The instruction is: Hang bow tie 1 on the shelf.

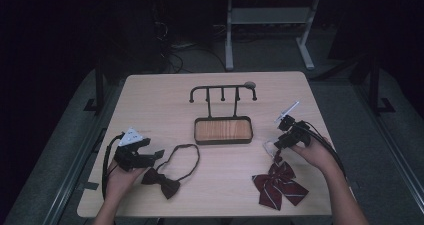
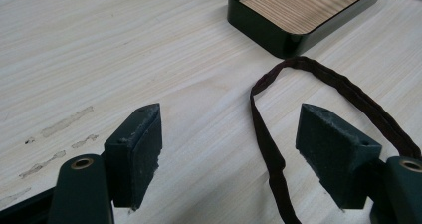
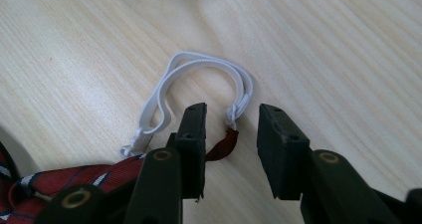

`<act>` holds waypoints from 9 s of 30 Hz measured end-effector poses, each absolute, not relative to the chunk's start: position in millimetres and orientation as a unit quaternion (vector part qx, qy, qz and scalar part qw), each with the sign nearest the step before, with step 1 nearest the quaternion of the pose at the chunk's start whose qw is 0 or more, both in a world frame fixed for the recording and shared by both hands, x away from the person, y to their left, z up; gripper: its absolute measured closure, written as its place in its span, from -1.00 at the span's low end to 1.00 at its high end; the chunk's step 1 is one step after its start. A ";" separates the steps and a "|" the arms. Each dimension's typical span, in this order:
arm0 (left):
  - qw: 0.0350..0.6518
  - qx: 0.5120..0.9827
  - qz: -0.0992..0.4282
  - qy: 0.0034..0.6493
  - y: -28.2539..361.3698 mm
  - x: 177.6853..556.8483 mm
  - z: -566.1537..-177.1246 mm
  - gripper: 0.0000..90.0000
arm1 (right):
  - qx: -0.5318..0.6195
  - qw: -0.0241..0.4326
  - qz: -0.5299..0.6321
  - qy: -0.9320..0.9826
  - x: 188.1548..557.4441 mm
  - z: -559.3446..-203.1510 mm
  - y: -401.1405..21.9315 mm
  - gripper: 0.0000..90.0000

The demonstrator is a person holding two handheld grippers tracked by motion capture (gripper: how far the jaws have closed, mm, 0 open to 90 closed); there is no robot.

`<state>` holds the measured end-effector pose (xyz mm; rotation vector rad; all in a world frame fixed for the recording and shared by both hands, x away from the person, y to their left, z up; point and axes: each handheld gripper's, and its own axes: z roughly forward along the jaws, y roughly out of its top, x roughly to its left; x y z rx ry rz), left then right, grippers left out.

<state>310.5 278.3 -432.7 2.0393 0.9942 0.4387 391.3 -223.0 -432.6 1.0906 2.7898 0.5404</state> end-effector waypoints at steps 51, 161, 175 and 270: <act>0.405 0.809 0.173 0.389 278.5 310.0 -432.2 -0.40 | 0.341 0.061 0.156 0.925 381.7 -421.1 -211.1 0.85; 0.401 0.813 0.176 0.383 277.3 309.5 -431.7 -0.40 | 0.229 0.059 0.224 0.945 394.5 -257.5 -177.4 0.86; 0.402 0.813 0.175 0.382 275.7 309.3 -432.1 -0.40 | 0.234 0.065 0.216 0.946 409.1 -251.4 -168.9 0.86; 0.400 0.820 0.171 0.373 272.5 308.5 -432.0 -0.40 | 0.249 0.020 0.235 0.939 430.5 -285.8 -182.1 0.39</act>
